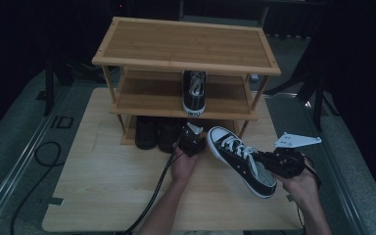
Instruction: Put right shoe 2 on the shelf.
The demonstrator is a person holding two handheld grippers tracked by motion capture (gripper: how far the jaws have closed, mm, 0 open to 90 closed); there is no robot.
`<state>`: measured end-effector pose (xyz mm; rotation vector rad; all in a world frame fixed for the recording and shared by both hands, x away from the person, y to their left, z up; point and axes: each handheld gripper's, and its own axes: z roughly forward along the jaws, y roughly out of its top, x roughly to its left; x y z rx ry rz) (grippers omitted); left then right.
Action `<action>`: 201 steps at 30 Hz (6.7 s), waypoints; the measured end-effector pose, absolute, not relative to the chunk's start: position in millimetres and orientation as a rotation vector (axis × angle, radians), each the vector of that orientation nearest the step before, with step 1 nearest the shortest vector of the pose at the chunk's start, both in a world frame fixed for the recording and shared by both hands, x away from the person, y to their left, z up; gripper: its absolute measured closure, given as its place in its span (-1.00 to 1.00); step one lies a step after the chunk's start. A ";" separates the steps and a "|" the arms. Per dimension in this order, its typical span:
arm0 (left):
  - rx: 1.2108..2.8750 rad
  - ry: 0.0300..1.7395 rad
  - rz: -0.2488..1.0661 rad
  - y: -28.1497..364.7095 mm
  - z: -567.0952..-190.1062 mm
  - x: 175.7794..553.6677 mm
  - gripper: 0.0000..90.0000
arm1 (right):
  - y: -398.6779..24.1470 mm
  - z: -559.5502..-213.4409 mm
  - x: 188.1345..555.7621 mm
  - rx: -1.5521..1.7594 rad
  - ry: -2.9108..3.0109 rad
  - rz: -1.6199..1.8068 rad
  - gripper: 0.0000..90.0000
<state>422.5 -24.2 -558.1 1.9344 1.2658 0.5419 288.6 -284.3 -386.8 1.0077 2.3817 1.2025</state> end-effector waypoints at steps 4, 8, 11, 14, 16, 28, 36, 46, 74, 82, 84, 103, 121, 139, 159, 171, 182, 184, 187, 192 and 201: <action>1.938 1.265 0.544 -23.9 -558.1 422.5 0.23 | -281.5 -382.1 288.9 0.992 2.380 1.205 0.97; 1.938 1.265 0.542 -23.9 -558.0 422.5 0.24 | -280.0 -378.0 289.7 0.980 2.377 1.212 0.97; 1.938 1.265 0.542 -23.9 -558.0 422.5 0.23 | -278.3 -375.1 289.9 0.972 2.377 1.214 0.97; 1.938 1.265 0.542 -23.9 -558.0 422.5 0.23 | -277.5 -372.6 290.6 0.964 2.377 1.219 0.97; 1.938 1.264 0.542 -23.8 -558.0 422.5 0.24 | -276.9 -371.0 290.6 0.963 2.376 1.223 0.97; 1.938 1.265 0.543 -23.9 -558.1 422.6 0.24 | -273.2 -358.8 292.6 0.935 2.370 1.215 0.97; 1.932 1.274 0.555 -24.2 -558.1 422.4 0.23 | -271.6 -350.4 296.9 0.912 2.367 1.224 0.97; 1.942 1.270 0.552 -23.6 -557.7 422.2 0.23 | -272.7 -340.1 303.8 0.899 2.348 1.233 0.97; 1.935 1.264 0.541 -24.0 -558.2 422.6 0.23 | -263.6 -323.1 341.4 0.987 2.247 1.186 0.97; 1.936 1.264 0.541 -24.0 -558.2 422.7 0.23 | -258.3 -322.8 358.0 1.064 2.201 1.206 0.97; 1.935 1.264 0.541 -24.0 -558.2 422.6 0.23 | -255.9 -322.4 362.0 1.083 2.187 1.206 0.97; 1.935 1.264 0.540 -24.0 -558.2 422.6 0.24 | -238.3 -326.6 385.6 1.236 2.088 1.229 0.97; 1.935 1.262 0.539 -23.8 -558.2 422.5 0.23 | -248.9 -328.1 386.9 1.276 2.020 1.319 0.18; 1.935 1.262 0.538 -23.8 -558.2 422.5 0.23 | -259.0 -319.9 367.6 1.196 2.005 1.322 0.09; 1.935 1.262 0.538 -23.8 -558.2 422.5 0.23 | -270.0 -314.8 340.8 1.131 1.984 1.296 0.71; 1.935 1.262 0.539 -23.8 -558.2 422.5 0.23 | -279.1 -336.8 308.5 1.119 2.011 1.194 1.00; 1.935 1.262 0.540 -24.0 -558.2 422.4 0.23 | -286.1 -362.4 288.0 1.154 2.049 1.171 1.00; 1.935 1.262 0.539 -23.9 -558.2 422.4 0.23 | -285.8 -366.3 284.3 1.152 2.058 1.168 1.00; 1.935 1.262 0.540 -24.0 -558.2 422.4 0.23 | -285.1 -371.2 279.5 1.147 2.080 1.153 1.00; 1.935 1.262 0.540 -24.0 -558.2 422.4 0.23 | -282.2 -375.5 274.6 1.137 2.105 1.154 1.00; 1.935 1.262 0.540 -24.0 -558.2 422.4 0.23 | -273.6 -377.5 268.0 1.106 2.124 1.176 1.00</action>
